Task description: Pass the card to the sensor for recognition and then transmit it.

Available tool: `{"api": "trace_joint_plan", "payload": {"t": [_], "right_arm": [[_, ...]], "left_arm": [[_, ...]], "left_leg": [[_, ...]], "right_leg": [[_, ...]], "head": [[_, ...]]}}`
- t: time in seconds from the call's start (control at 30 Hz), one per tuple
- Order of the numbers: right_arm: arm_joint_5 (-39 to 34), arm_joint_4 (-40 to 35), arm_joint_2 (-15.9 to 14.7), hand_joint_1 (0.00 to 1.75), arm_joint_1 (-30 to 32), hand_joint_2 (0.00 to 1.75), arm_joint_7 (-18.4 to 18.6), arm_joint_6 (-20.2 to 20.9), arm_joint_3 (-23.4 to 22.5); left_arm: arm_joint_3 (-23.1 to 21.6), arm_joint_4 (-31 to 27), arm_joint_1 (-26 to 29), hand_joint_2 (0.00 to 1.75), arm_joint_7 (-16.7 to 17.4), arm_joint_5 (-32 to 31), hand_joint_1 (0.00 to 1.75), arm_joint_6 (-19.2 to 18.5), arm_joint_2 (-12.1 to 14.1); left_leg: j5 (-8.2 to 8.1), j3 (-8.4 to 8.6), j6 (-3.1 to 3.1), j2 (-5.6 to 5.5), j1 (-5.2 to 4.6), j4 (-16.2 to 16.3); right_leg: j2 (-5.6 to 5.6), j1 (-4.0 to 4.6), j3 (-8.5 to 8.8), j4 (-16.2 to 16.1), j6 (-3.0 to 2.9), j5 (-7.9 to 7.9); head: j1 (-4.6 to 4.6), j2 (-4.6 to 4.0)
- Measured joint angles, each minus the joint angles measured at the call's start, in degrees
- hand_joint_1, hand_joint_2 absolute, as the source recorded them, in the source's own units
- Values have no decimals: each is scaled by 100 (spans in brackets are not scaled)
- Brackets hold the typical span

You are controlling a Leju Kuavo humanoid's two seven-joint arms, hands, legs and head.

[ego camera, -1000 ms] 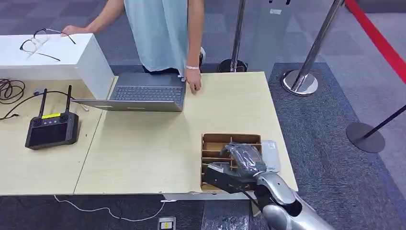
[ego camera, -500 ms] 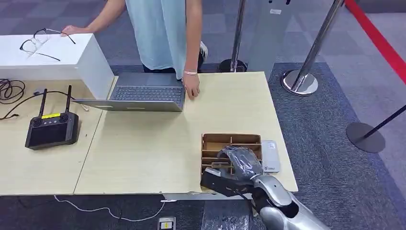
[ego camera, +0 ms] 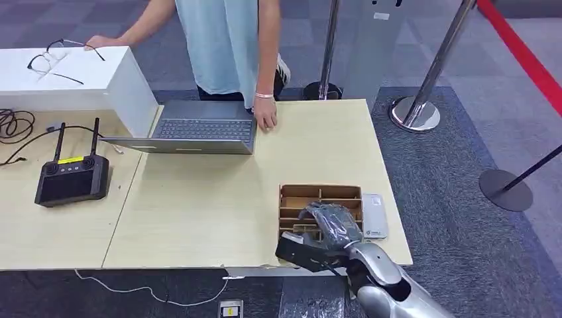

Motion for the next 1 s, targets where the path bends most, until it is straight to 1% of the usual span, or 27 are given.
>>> {"api": "trace_joint_plan", "payload": {"t": [0.03,0.4,0.67,0.73,0.97,1.0], "right_arm": [[0,2,4,86,0,175,-6,-2,0],[44,46,39,84,6,175,-31,-33,2],[94,-22,33,87,63,175,24,-55,-2],[96,-42,33,86,77,175,28,-57,-2],[96,-57,33,87,152,175,28,-151,-7],[96,-57,33,86,160,175,28,-160,-7]], "left_arm": [[0,0,0,175,0,0,0,7,0],[0,0,-1,175,-20,13,0,4,0],[0,0,-1,175,-20,20,0,2,0],[0,0,1,175,-20,20,0,4,0],[0,0,1,175,-20,37,0,22,2],[0,0,1,175,-20,37,0,22,2]], "left_leg": [[0,-1,0,0,0,0],[0,1,0,0,0,0],[0,0,0,0,0,0],[0,0,0,0,0,0],[0,0,0,1,0,0],[0,0,0,0,0,0]], "right_leg": [[0,0,0,0,0,0],[0,0,-2,0,0,0],[0,0,-2,0,0,0],[0,0,-3,0,0,0],[0,0,-4,0,0,0],[0,0,-4,0,0,0]], "head": [[0,0],[0,0],[0,0],[0,0],[0,0],[0,0]]}}
